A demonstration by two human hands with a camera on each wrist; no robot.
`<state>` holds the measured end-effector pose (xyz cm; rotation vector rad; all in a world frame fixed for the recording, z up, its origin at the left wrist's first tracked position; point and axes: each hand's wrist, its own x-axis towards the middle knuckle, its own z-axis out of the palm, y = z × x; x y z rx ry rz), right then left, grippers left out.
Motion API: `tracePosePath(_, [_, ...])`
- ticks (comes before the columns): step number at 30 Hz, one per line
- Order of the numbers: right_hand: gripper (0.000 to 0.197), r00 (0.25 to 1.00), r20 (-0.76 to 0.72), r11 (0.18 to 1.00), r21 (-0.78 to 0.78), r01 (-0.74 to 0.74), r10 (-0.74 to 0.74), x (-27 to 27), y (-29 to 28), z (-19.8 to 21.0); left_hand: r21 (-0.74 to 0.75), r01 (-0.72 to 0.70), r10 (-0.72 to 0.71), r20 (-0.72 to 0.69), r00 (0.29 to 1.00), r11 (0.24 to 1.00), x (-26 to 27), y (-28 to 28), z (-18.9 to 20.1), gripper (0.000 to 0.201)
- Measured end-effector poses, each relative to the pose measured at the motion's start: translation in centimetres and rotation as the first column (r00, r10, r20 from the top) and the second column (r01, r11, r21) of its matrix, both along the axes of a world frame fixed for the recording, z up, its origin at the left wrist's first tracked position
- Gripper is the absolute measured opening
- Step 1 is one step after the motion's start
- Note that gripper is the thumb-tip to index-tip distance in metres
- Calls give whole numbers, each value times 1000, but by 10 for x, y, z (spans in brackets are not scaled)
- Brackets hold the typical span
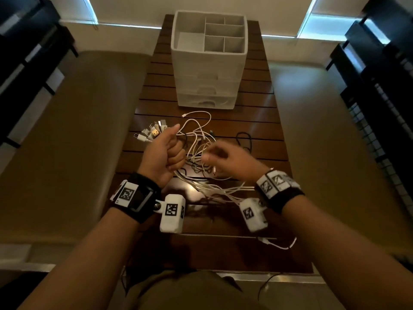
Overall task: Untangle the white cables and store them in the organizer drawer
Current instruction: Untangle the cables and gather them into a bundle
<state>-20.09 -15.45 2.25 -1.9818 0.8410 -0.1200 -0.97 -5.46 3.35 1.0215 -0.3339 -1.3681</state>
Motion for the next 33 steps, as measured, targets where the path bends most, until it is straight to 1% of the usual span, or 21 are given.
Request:
tracePosePath(1, [44,997,28,991,-109,78,-76,2,-16,1,16,1,-1,5,1000,1000,-1,2,-2,56])
tracePosePath(2, [33,990,31,960,-240,142,-139,4,-32,-1,29,2,-2,4,1000,1000,-2,4,-4,56])
tracePosePath(3, [24,984,-14,925,-346,161,-176,8,-46,-6,39,1,0,-3,1000,999,-2,6,-6,55])
tracePosePath(4, [23,981,-90,902,-415,121,-172,12,-57,-10,44,0,0,-7,1000,999,-2,7,-8,55])
tracePosePath(5, [28,974,-181,892,-450,39,-135,17,-65,-18,48,4,-4,-8,1000,999,-2,7,-9,55])
tracePosePath(7, [34,938,-346,882,-448,-147,-20,25,-72,-31,53,18,-18,-5,1000,998,-4,6,-9,56])
tracePosePath(8, [32,920,-391,880,-431,-198,15,28,-71,-35,53,22,-22,4,1000,998,-4,6,-8,57])
tracePosePath(10, [20,914,-405,879,-427,-213,25,33,-71,-40,56,19,-20,25,999,998,-5,7,-6,58])
tracePosePath(13, [9,960,-276,856,-508,-97,-55,34,-71,-31,64,7,-10,42,999,998,-8,7,-4,58])
tracePosePath(15, [6,989,-113,822,-569,17,-99,31,-70,-14,76,0,-3,47,999,997,-11,6,-4,58])
tracePosePath(17, [3,984,106,786,-593,177,-142,27,-67,6,75,-11,6,65,998,997,-14,4,-7,55])
tracePosePath(19, [1,938,297,762,-562,323,-179,22,-59,23,83,-34,25,113,993,996,-17,2,-11,51])
tracePosePath(20, [2,917,352,757,-544,363,-186,20,-53,28,85,-49,37,138,990,995,-18,0,-13,48])
tracePosePath(22, [2,884,429,755,-514,407,-185,14,-41,36,63,-62,51,170,984,996,-21,-2,-11,44])
tracePosePath(24, [2,833,518,755,-463,464,-194,9,-32,45,29,-55,48,206,977,998,-25,-5,-6,41])
tracePosePath(26, [2,773,585,773,-363,520,-245,7,-27,55,10,-39,35,273,962,999,-32,-7,1,41])
tracePosePath(27, [2,759,590,783,-320,533,-276,7,-26,60,4,-25,23,302,953,1000,-36,-8,3,40])
tracePosePath(29, [3,751,582,796,-272,540,-311,7,-23,68,9,32,-33,335,942,999,-43,-10,6,43])
tracePosePath(30, [5,734,600,786,-266,558,-318,7,-22,71,24,78,-82,342,936,997,-46,-11,6,46])
tracePosePath(32, [11,659,673,753,-228,617,-337,6,-18,78,68,174,-187,328,926,982,-51,-14,6,52])
tracePosePath(33, [13,621,701,750,-188,635,-351,7,-16,80,81,198,-213,303,929,977,-52,-15,7,55])
